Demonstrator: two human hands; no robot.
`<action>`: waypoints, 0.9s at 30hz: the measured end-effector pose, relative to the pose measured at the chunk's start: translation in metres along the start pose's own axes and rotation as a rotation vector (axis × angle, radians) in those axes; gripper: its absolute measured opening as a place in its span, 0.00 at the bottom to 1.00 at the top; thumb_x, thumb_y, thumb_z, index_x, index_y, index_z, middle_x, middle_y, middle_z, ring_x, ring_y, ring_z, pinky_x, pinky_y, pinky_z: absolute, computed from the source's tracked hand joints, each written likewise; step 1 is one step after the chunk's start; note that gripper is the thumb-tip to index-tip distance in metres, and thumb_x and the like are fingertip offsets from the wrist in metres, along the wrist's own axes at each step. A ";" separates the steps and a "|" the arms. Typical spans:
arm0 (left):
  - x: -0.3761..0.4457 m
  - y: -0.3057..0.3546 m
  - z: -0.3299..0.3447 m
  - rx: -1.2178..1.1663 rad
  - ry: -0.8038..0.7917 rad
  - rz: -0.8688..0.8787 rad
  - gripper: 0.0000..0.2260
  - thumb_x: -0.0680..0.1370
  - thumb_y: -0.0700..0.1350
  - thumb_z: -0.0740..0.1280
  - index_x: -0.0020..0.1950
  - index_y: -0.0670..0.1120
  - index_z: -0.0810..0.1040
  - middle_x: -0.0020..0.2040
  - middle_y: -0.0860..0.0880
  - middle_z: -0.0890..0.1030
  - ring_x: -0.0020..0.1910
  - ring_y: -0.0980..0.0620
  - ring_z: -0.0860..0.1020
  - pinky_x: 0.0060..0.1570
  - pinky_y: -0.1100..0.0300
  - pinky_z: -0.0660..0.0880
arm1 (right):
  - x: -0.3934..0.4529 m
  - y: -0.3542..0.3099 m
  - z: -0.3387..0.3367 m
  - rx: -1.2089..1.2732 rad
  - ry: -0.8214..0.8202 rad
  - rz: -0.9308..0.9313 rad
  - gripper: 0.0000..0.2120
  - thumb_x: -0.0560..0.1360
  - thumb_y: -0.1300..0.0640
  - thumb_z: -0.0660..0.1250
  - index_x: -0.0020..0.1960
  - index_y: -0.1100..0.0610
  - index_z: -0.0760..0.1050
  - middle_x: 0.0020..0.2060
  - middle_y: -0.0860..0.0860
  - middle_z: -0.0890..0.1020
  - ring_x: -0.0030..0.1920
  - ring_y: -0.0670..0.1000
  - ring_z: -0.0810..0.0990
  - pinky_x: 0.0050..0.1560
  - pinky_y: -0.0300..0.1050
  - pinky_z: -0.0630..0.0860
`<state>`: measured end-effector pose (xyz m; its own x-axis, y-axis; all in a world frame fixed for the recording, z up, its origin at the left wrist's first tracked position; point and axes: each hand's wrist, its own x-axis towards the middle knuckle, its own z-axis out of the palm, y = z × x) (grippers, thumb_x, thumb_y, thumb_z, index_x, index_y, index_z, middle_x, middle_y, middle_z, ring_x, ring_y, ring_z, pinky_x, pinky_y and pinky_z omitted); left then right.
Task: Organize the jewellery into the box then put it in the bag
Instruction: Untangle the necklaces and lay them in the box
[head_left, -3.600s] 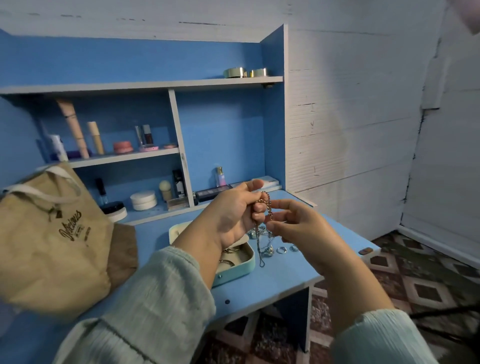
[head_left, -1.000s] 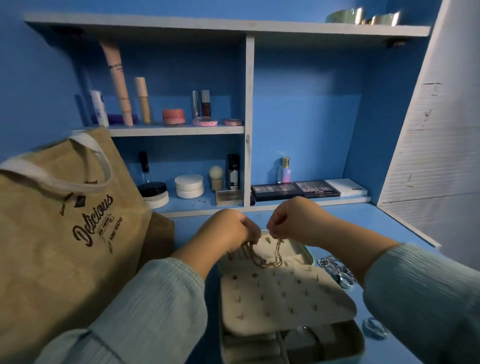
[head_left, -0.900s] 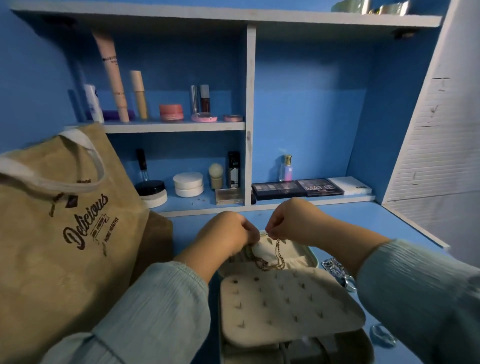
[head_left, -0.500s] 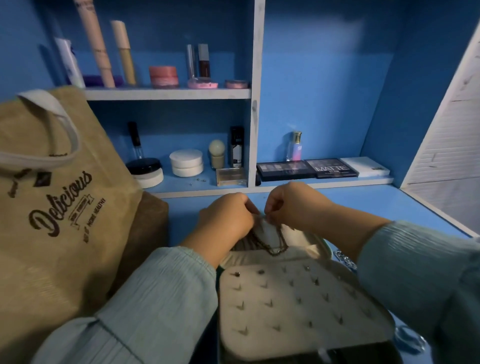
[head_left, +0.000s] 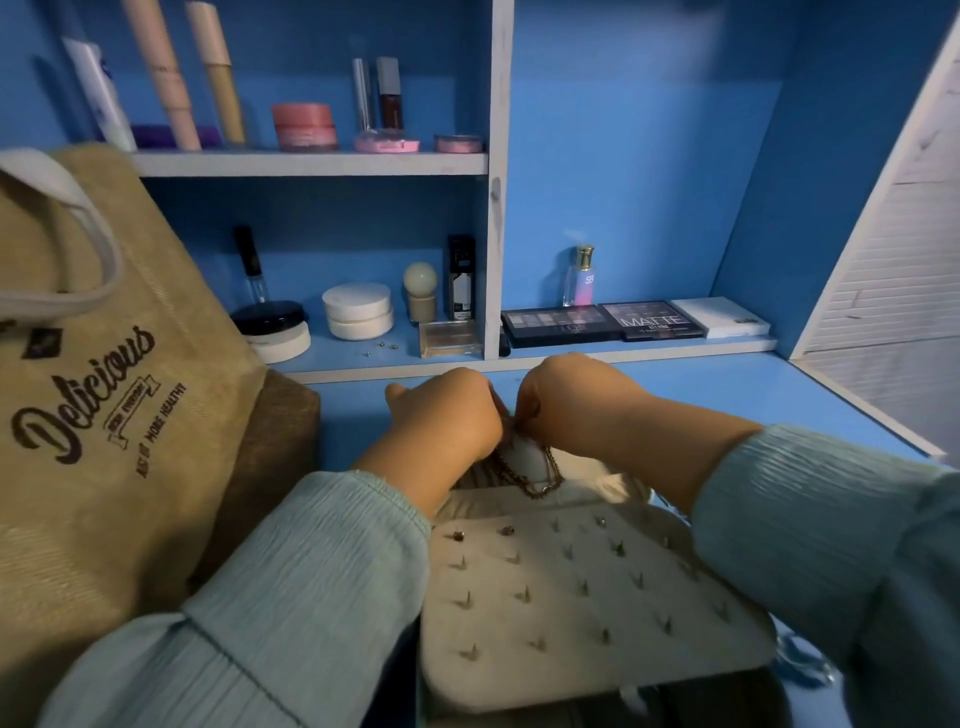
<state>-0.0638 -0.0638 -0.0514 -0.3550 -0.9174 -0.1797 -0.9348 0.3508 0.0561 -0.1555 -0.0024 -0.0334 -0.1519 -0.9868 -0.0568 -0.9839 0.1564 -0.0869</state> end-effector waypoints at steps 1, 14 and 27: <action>0.000 0.001 0.000 0.017 0.012 0.014 0.11 0.78 0.54 0.60 0.59 0.57 0.75 0.52 0.52 0.76 0.48 0.49 0.69 0.61 0.50 0.59 | 0.001 0.000 0.000 -0.027 -0.004 -0.007 0.09 0.75 0.57 0.63 0.49 0.56 0.82 0.43 0.52 0.81 0.39 0.52 0.75 0.35 0.39 0.71; -0.002 0.005 -0.006 0.297 0.076 0.031 0.10 0.79 0.56 0.56 0.43 0.53 0.70 0.35 0.52 0.68 0.33 0.51 0.62 0.56 0.48 0.55 | 0.009 -0.006 -0.003 -0.119 -0.105 -0.014 0.10 0.77 0.53 0.63 0.50 0.58 0.79 0.35 0.49 0.74 0.35 0.48 0.71 0.30 0.38 0.63; -0.004 0.002 -0.009 0.279 0.061 0.095 0.12 0.79 0.56 0.56 0.59 0.58 0.74 0.37 0.53 0.69 0.36 0.51 0.64 0.52 0.49 0.54 | 0.000 -0.003 -0.005 -0.100 -0.082 -0.012 0.11 0.76 0.54 0.64 0.51 0.60 0.80 0.34 0.50 0.73 0.36 0.49 0.72 0.31 0.37 0.66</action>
<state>-0.0647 -0.0610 -0.0422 -0.4486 -0.8846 -0.1271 -0.8610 0.4659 -0.2041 -0.1533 -0.0028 -0.0281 -0.1362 -0.9810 -0.1381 -0.9907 0.1359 0.0113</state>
